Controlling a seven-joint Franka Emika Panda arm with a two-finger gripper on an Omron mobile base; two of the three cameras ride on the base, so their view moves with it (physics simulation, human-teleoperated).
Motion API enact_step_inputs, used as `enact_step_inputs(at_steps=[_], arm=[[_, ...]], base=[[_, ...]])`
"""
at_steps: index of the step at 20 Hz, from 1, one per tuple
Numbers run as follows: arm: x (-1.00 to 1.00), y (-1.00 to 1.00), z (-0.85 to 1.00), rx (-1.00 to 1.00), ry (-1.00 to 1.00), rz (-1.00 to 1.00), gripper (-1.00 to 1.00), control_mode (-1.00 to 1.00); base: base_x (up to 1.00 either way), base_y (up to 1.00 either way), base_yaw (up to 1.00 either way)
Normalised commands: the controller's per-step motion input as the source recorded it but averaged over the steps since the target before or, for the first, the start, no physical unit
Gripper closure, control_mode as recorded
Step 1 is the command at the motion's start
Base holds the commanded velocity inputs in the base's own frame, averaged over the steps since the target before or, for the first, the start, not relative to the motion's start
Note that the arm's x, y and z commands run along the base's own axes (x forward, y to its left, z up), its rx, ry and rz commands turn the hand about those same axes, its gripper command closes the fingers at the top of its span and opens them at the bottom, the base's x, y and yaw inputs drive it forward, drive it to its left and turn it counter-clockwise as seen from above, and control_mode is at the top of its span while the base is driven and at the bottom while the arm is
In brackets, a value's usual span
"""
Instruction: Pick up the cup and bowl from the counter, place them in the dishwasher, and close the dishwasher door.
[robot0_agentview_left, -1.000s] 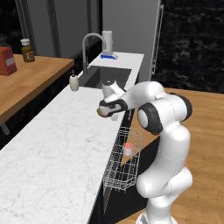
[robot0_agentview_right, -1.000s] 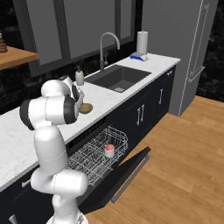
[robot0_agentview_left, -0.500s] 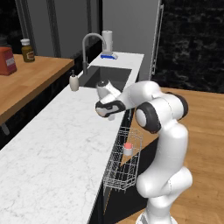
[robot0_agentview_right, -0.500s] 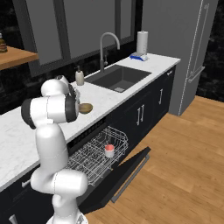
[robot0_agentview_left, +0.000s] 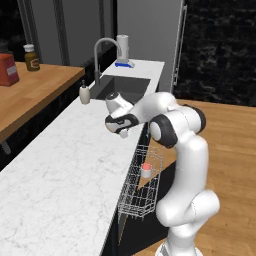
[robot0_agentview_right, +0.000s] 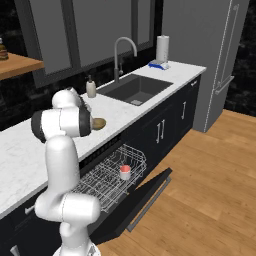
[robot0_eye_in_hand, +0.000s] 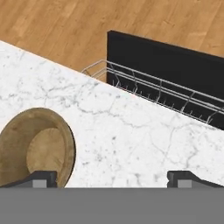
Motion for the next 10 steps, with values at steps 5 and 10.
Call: enact_step_inputs(at_steps=[5,10], arm=[[0.25,0.20,-0.49,0.00,0.00,-0.16,-1.00,-1.00],[0.38,0.17,-0.42,0.00,0.00,-0.16,-1.00,-1.00]], base=[[0.00,0.00,0.00],[0.00,0.00,0.00]])
